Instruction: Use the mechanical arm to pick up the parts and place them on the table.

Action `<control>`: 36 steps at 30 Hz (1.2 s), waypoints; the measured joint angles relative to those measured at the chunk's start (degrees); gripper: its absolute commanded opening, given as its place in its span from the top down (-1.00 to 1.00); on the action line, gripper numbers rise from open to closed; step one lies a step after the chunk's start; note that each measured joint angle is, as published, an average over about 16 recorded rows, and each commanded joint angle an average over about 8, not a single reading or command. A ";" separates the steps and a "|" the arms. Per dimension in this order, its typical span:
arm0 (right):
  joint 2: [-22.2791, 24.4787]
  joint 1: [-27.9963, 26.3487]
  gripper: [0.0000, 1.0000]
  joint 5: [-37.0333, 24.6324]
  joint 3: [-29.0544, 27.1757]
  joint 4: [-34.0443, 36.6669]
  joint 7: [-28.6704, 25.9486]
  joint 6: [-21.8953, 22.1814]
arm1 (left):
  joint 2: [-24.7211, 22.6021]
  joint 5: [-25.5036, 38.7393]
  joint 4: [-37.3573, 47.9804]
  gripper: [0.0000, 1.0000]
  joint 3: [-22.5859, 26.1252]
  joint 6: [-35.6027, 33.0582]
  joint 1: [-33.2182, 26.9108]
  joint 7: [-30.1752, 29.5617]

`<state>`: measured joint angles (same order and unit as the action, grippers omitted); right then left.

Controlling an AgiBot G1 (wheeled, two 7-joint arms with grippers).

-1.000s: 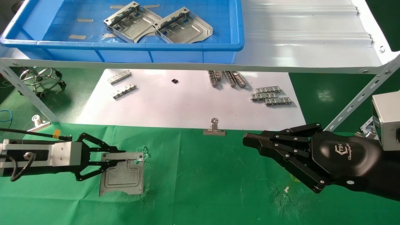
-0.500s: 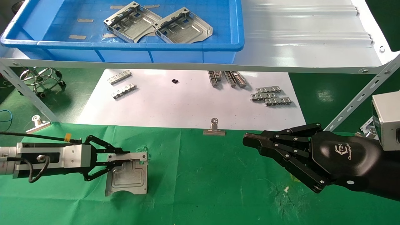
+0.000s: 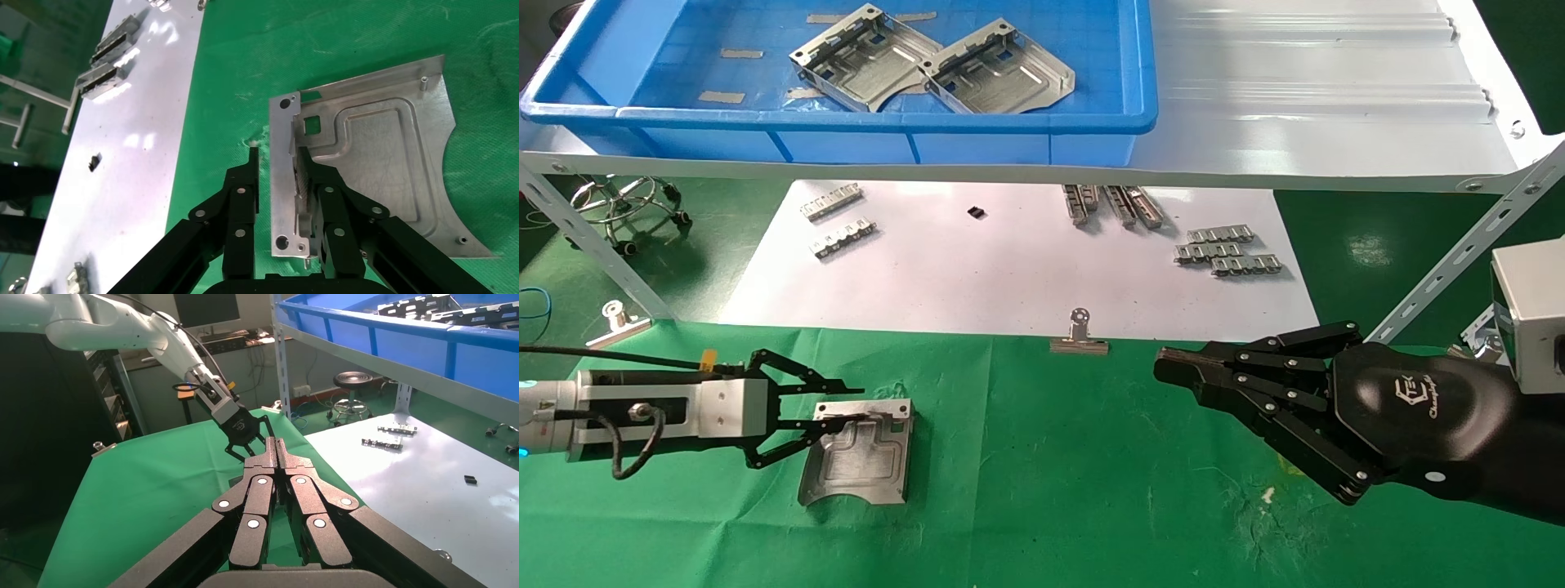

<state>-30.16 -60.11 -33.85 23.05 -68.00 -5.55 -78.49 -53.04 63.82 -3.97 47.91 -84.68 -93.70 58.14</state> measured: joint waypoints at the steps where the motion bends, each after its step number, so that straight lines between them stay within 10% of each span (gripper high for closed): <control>1: 0.00 0.00 1.00 0.00 0.00 0.00 0.00 0.00 | -0.01 -0.09 0.15 -1.00 -0.06 -0.23 -0.11 0.11; 9: 0.00 0.00 0.92 0.00 0.00 0.00 0.00 0.00 | 0.32 -1.27 1.02 -1.00 -0.75 -3.39 -1.25 -2.56; 17: 0.00 0.00 -0.99 0.00 0.00 0.00 0.00 0.00 | 1.68 -3.88 -2.24 -1.00 -2.02 -6.94 -0.73 -11.49; 36: 0.00 0.00 -1.00 0.00 0.00 0.00 0.00 0.00 | 6.04 -9.09 -20.50 -1.00 -10.01 -6.30 7.91 -29.76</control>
<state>-30.16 -60.11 -33.85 23.05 -68.00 -5.55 -78.49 -47.00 54.73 -24.47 37.89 -90.97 -85.79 28.38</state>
